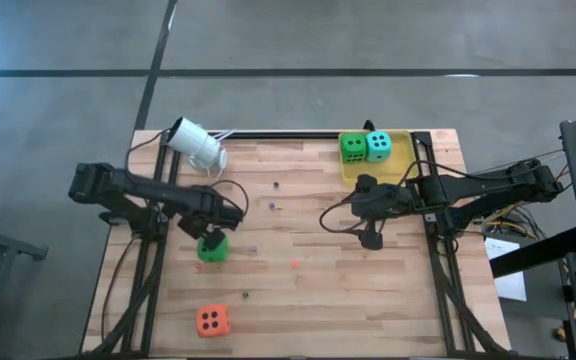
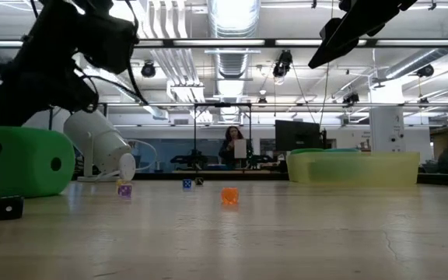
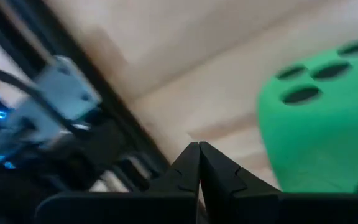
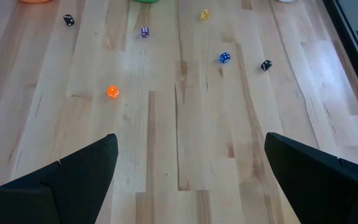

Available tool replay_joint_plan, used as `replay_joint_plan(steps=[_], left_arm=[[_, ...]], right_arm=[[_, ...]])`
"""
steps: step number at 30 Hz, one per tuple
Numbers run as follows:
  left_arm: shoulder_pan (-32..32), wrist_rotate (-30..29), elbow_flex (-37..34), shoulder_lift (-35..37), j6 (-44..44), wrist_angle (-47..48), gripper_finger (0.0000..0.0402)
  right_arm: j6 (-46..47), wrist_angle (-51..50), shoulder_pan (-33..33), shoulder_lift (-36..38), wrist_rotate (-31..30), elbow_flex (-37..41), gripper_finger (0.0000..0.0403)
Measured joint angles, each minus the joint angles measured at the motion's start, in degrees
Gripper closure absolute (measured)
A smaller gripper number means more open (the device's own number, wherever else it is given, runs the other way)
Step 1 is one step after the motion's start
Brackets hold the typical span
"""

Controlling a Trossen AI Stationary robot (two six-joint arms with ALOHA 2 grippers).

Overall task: Pick & Place Dice
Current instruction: Put the large green dice into the yellow transparent bin

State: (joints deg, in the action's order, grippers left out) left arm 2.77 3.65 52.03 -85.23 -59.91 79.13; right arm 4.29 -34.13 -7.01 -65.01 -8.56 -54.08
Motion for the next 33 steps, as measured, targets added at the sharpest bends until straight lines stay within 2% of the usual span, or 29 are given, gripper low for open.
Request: replay_joint_plan(steps=[9,24,28,33], left_arm=[[3.46,7.57,-2.23,0.04,-0.12,-14.25,0.0389],[4.32,7.99,-2.20,-0.05,4.97,-47.93,0.0390],[4.31,7.97,-2.20,0.00,6.81,-48.23,0.0390],[5.53,7.95,-2.20,1.87,7.31,-40.37,0.0390]], right_arm=[[-0.44,0.02,0.00,0.00,-0.01,0.00,0.0003],[-0.24,0.09,0.00,0.00,-0.02,0.00,0.0003],[-0.24,0.11,0.02,0.00,-0.02,0.00,0.0003],[-0.24,0.13,0.00,0.00,-0.04,0.00,0.0003]])
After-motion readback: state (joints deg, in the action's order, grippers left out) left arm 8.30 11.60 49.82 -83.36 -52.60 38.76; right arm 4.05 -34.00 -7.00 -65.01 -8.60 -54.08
